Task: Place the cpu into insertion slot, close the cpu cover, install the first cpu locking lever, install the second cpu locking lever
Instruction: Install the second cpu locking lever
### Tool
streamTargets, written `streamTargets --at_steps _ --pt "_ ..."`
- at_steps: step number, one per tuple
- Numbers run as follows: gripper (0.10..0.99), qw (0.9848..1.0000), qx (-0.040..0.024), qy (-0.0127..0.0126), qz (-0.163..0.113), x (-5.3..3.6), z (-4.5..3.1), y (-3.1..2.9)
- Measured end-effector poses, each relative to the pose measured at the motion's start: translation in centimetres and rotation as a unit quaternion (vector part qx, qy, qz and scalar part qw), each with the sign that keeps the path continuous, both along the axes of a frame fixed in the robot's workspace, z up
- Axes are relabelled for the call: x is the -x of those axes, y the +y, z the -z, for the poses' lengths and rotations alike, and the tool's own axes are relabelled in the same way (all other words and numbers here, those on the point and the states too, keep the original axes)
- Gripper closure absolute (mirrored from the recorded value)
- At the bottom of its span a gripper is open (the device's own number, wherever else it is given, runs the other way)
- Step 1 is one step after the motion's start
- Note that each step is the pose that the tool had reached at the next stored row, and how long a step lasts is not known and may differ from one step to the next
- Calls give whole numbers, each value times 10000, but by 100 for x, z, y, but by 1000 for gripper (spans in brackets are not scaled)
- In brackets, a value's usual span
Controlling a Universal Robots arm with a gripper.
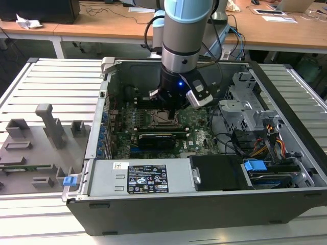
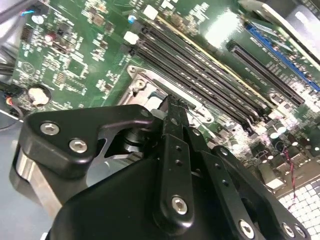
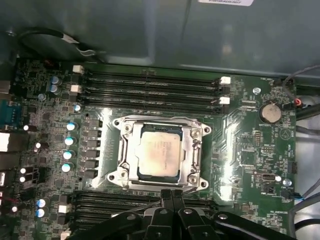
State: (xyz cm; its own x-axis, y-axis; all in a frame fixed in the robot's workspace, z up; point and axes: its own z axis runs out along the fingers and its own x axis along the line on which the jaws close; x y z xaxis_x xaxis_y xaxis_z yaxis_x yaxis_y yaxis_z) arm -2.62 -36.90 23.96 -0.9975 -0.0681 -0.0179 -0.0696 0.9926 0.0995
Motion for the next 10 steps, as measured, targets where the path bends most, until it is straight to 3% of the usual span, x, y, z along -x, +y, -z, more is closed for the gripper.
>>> streamTargets --at_steps 4,5,10 --pt "980 10000 -34 0 0 140 11 -30" --pt "980 10000 -40 -1 0 231 20 -33" --pt "980 10000 -44 0 -3 261 49 -43"
